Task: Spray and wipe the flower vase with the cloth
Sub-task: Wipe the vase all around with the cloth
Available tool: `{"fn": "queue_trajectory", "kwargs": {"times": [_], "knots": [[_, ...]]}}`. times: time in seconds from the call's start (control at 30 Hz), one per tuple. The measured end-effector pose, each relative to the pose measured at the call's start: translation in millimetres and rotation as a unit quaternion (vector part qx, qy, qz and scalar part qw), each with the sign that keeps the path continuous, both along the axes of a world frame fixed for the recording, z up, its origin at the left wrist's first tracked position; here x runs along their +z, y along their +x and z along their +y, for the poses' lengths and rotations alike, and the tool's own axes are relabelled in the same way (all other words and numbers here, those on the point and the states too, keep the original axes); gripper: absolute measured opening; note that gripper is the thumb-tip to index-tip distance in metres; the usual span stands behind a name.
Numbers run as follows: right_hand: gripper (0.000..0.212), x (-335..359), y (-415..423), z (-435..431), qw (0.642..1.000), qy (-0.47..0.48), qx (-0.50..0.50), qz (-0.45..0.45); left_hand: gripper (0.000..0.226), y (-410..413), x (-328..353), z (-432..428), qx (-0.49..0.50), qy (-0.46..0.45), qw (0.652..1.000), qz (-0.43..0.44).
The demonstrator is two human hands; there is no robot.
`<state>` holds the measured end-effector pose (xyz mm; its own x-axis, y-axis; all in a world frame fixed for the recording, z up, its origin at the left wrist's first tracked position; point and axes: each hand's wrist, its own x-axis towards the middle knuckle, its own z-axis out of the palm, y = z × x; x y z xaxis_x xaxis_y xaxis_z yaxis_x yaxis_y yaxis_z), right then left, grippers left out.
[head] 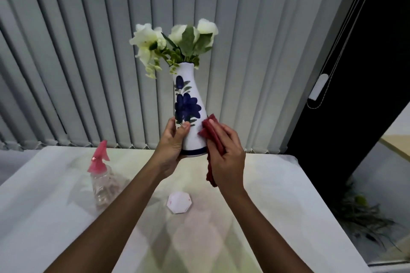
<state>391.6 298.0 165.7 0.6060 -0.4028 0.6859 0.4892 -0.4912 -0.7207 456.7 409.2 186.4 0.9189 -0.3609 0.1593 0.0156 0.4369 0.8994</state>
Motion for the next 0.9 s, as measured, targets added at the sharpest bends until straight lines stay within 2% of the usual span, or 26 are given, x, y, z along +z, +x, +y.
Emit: {"fn": "queue_trajectory", "kwargs": {"times": [0.1, 0.2, 0.33, 0.43, 0.53, 0.67, 0.73, 0.9], "knots": [[0.040, 2.7, 5.3, -2.7, 0.997, -0.068, -0.018, -0.016, 0.015, -4.1, -2.5, 0.6, 0.000, 0.020, 1.000, 0.000], [0.039, 22.5, 12.5, -7.8, 0.997, -0.067, -0.023, 0.008, 0.022, -7.4, -4.7, 1.8, -0.009, 0.028, 1.000, 0.001], [0.031, 35.7, 15.3, -2.9, 0.988, 0.104, 0.075, 0.087, 0.030, -7.6, -1.8, 4.7, 0.003, 0.017, 1.000, 0.021], [0.035, 28.0, 10.5, 0.6, 0.963, 0.190, 0.122, 0.144, 0.013, -5.0, 5.2, 10.4, 0.034, 0.022, 0.998, 0.039], [0.036, 13.6, -6.7, 14.7, 0.978, 0.158, 0.086, 0.101, 0.010, -1.4, 7.5, 18.0, 0.039, 0.034, 0.997, 0.057], [0.035, 13.1, -2.6, 25.5, 0.998, 0.048, 0.031, 0.030, 0.045, -0.7, 7.4, 26.7, -0.011, 0.028, 0.998, 0.058], [0.036, 26.0, 7.0, 25.7, 0.998, 0.036, 0.032, 0.028, 0.056, 0.6, 7.1, 30.5, -0.039, 0.038, 0.997, 0.055], [0.033, 71.7, 28.3, 28.0, 0.999, 0.040, 0.004, -0.012, 0.066, 8.5, -0.4, 38.6, -0.105, 0.082, 0.991, 0.014]]}}
